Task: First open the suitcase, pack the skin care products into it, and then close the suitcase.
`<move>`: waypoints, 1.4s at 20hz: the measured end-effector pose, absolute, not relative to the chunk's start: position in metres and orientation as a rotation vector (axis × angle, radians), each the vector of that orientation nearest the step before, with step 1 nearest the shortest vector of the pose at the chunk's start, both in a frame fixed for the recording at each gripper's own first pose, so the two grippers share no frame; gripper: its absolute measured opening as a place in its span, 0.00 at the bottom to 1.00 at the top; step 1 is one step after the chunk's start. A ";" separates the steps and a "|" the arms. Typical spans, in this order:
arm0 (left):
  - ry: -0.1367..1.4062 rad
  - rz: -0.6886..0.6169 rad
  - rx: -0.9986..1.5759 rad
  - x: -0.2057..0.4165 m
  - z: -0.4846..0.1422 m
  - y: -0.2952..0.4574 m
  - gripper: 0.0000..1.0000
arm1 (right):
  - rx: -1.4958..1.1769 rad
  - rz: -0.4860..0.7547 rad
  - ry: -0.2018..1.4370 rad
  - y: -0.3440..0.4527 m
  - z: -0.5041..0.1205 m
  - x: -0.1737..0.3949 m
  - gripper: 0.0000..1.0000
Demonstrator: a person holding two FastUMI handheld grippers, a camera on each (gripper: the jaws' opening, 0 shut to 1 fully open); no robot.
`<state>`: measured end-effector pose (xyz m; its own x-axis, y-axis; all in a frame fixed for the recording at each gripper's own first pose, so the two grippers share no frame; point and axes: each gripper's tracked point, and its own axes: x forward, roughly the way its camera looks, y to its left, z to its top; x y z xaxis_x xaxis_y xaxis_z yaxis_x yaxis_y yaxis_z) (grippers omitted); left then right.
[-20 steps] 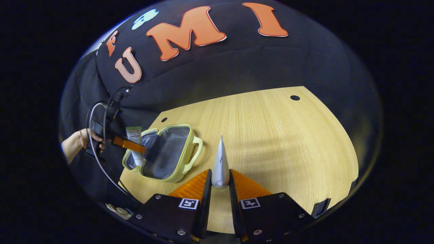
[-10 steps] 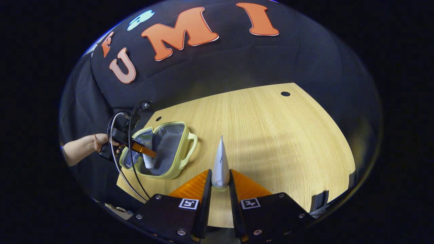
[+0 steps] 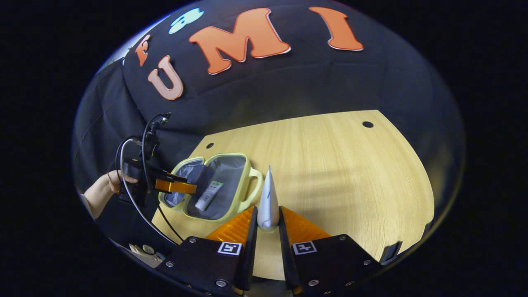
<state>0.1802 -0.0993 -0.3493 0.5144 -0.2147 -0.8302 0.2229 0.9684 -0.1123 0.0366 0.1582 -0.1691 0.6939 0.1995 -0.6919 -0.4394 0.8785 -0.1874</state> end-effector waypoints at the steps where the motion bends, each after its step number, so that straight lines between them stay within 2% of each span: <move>1: 0.969 -0.256 -0.008 0.173 -0.341 -0.095 0.98 | -0.369 0.394 0.727 0.170 -0.169 0.040 0.31; 7: 0.777 -0.142 -0.042 0.123 -0.295 -0.036 0.98 | -0.457 0.573 0.801 0.257 -0.185 0.057 0.31; 10: 0.747 -0.095 -0.124 0.091 -0.293 -0.011 0.98 | -0.549 0.636 0.866 0.297 -0.205 0.067 0.31; 13: 0.743 -0.031 -0.221 0.068 -0.303 0.013 0.98 | -0.527 0.684 0.983 0.334 -0.235 0.068 0.31; 17: 0.725 0.046 -0.270 0.048 -0.309 0.040 0.98 | -0.563 0.659 1.140 0.347 -0.299 0.066 0.31; 21: 0.704 0.116 -0.307 0.025 -0.310 0.062 0.98 | -0.626 0.565 1.254 0.331 -0.353 0.068 0.31; 24: 0.705 0.151 -0.337 0.014 -0.315 0.072 0.98 | -0.591 0.491 1.327 0.320 -0.373 0.070 0.31; 28: 0.703 0.191 -0.379 0.012 -0.321 0.087 0.98 | -0.616 0.445 1.326 0.303 -0.382 0.081 0.32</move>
